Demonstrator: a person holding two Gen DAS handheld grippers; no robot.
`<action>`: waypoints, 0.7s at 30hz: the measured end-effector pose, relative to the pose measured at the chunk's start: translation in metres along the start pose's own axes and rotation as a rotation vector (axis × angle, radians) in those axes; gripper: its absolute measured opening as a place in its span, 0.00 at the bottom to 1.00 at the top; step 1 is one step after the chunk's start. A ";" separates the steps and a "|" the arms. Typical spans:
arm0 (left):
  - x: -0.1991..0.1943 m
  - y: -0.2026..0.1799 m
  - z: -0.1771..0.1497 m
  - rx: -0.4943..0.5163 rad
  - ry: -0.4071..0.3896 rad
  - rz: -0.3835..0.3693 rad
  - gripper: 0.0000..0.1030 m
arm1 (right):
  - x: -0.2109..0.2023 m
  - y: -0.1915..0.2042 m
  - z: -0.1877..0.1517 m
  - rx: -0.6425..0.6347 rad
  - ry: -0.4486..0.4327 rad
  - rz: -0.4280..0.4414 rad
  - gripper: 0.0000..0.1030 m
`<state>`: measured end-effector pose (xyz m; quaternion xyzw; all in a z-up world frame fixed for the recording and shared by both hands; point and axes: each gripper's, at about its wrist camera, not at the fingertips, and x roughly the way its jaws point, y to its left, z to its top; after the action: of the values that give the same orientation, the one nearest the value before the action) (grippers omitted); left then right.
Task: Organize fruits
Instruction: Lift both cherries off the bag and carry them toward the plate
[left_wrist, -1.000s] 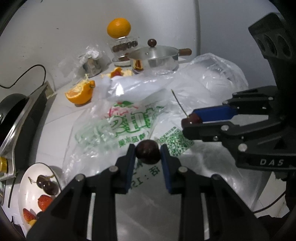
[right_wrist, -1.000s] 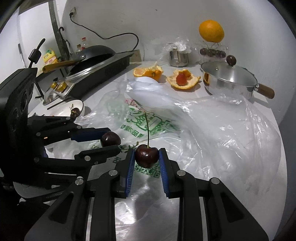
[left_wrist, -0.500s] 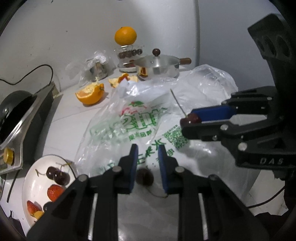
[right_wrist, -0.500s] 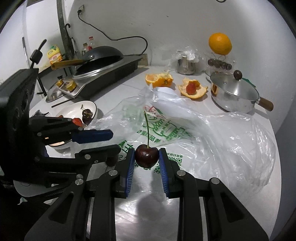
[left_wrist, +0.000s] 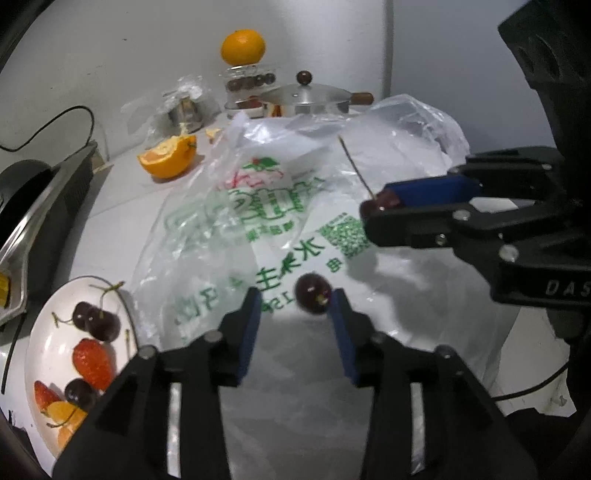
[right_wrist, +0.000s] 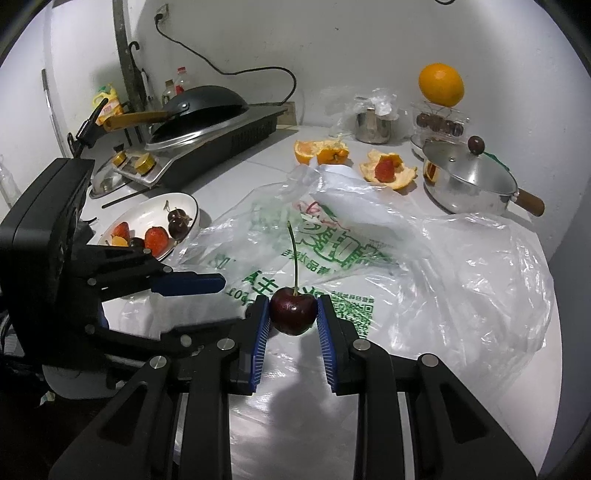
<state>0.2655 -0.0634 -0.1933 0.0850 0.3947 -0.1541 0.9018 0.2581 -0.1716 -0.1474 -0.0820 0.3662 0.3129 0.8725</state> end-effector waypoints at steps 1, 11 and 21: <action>0.002 -0.001 0.001 0.002 0.000 -0.007 0.45 | 0.000 -0.001 0.000 0.002 0.001 -0.002 0.27; 0.029 0.002 0.008 -0.026 0.047 0.012 0.45 | 0.007 -0.018 -0.005 0.033 0.014 -0.009 0.27; 0.037 0.007 0.004 -0.020 0.056 0.026 0.26 | 0.014 -0.020 -0.005 0.035 0.017 0.005 0.27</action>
<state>0.2942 -0.0659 -0.2174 0.0856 0.4203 -0.1360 0.8930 0.2749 -0.1827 -0.1623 -0.0685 0.3790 0.3080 0.8699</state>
